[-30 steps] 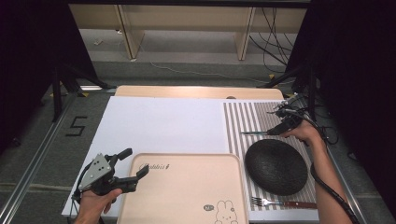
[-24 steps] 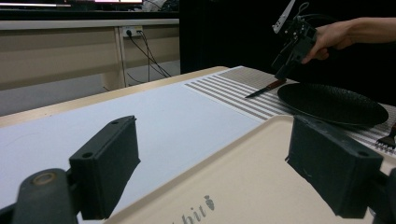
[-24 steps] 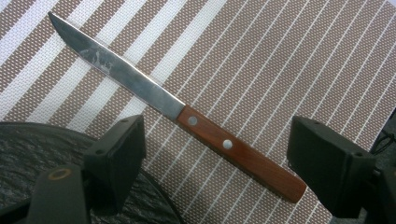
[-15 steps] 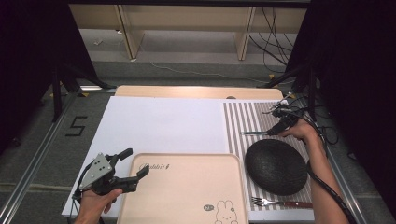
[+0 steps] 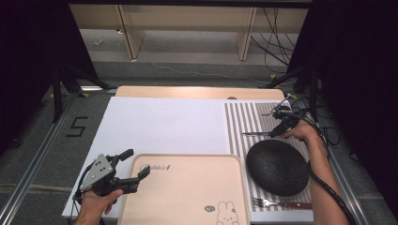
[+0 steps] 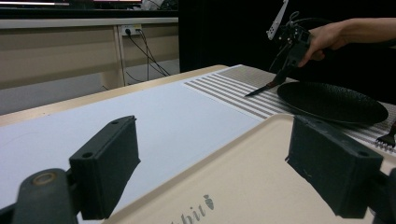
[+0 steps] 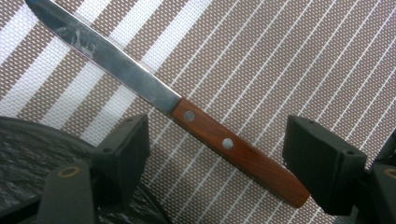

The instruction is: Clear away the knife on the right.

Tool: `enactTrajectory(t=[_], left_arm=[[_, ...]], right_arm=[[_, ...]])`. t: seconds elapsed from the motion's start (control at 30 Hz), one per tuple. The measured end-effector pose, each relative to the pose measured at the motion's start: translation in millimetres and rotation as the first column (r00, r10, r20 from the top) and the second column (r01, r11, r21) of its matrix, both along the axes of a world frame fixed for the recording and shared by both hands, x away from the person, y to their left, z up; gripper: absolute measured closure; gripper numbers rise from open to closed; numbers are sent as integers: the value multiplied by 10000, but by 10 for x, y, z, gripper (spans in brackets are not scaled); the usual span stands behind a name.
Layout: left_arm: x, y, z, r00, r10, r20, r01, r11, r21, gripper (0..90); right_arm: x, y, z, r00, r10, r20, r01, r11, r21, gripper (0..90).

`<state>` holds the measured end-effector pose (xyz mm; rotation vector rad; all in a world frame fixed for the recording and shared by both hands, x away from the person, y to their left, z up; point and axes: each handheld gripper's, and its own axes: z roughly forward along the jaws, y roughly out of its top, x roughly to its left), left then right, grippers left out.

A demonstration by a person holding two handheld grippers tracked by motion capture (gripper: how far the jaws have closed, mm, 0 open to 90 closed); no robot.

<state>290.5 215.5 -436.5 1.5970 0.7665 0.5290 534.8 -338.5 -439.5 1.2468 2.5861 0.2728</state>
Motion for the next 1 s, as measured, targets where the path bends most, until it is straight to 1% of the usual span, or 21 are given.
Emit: enactTrajectory(t=[0.03,0.1,0.13,0.17,0.2,0.23,0.27,0.37,0.43,0.47,0.57,0.63,0.7,0.73,0.87,1.0], left_arm=[[0,0,0,10000,0,0,0,10000,0,157],[2,4,-2,10000,23,-18,-23,10000,5,157],[2,5,-2,10000,25,-21,-25,10000,11,157],[2,5,-2,10000,25,-21,-25,10000,11,157],[2,4,-3,10000,21,-21,-21,10000,9,157],[0,2,-2,10000,8,-11,-8,10000,13,157],[0,2,-2,10000,8,-11,-8,10000,13,157],[0,1,-3,10000,8,-20,-8,10000,20,157],[1,2,-4,10000,15,-26,-15,10000,18,157],[2,4,-4,10000,27,-27,-27,10000,21,157],[2,3,-4,10000,30,-29,-30,10000,21,157],[1,2,-3,10000,21,-25,-21,10000,32,157],[1,3,-3,10000,25,-24,-25,10000,22,157],[1,3,-3,10000,28,-25,-28,10000,37,157],[1,4,-3,10000,36,-27,-36,10000,33,157],[0,7,-1,10000,43,-24,-43,10000,39,157]], right_arm=[[0,0,0,10000,0,0,0,10000,0,245],[-3,6,5,9997,-155,-174,155,9999,-39,252],[-4,7,2,9996,-148,-226,145,9998,-114,254],[4,0,-4,9999,-20,-153,19,9999,-111,256],[4,0,-4,9999,-20,-153,19,9999,-111,256],[3,0,-7,9995,-68,-297,63,9998,-174,258],[13,-9,-16,9998,66,-210,-71,9997,-249,259],[19,-6,-25,9997,1,-256,-7,9997,-226,260],[28,-3,-43,9998,20,-222,-26,9996,-282,262],[34,6,-49,9995,6,-317,-18,9993,-381,265],[40,11,-50,9994,29,-346,-43,9992,-393,272],[44,22,-57,9997,6,-263,-16,9992,-391,277],[52,28,-57,9993,95,-348,-111,9989,-464,283],[57,28,-63,9994,159,-323,-177,9983,-562,285],[53,47,-67,9988,43,-483,-71,9983,-582,291],[56,45,-69,9988,63,-494,-92,9981,-605,293]])
